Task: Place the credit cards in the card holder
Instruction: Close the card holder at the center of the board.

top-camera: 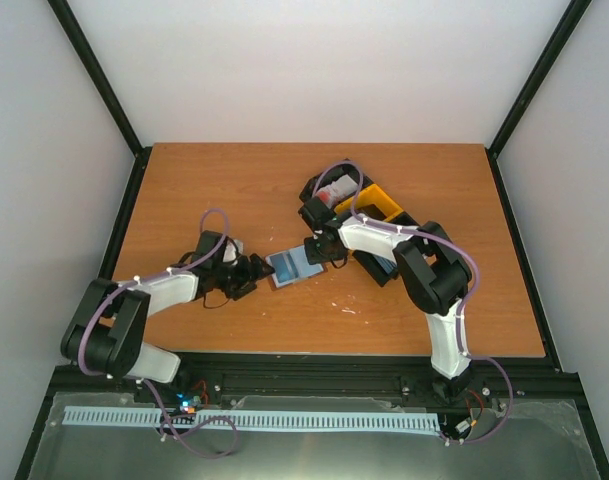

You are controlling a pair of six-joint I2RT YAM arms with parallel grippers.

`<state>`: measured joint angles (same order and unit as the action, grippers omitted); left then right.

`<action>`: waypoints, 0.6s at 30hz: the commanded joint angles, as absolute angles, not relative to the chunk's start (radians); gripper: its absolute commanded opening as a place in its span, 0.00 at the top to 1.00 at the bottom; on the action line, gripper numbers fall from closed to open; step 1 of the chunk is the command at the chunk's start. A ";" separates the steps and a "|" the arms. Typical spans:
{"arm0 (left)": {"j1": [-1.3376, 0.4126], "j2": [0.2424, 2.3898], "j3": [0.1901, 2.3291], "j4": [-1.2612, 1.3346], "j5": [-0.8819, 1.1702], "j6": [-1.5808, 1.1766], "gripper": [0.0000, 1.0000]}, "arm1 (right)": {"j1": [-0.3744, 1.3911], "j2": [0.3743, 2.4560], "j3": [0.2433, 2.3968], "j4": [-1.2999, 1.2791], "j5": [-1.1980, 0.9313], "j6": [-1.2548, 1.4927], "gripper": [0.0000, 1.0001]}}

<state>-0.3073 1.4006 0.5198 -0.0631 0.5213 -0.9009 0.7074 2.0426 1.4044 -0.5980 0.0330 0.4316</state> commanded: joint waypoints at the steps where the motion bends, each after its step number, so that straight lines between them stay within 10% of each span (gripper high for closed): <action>1: -0.291 1.487 0.550 0.037 0.614 -0.923 0.21 | 0.715 2.085 1.357 -0.639 -0.012 0.446 0.56; 18: -0.286 1.572 0.558 0.288 0.654 -0.849 0.27 | 0.707 2.113 1.357 -0.605 -0.108 0.503 0.57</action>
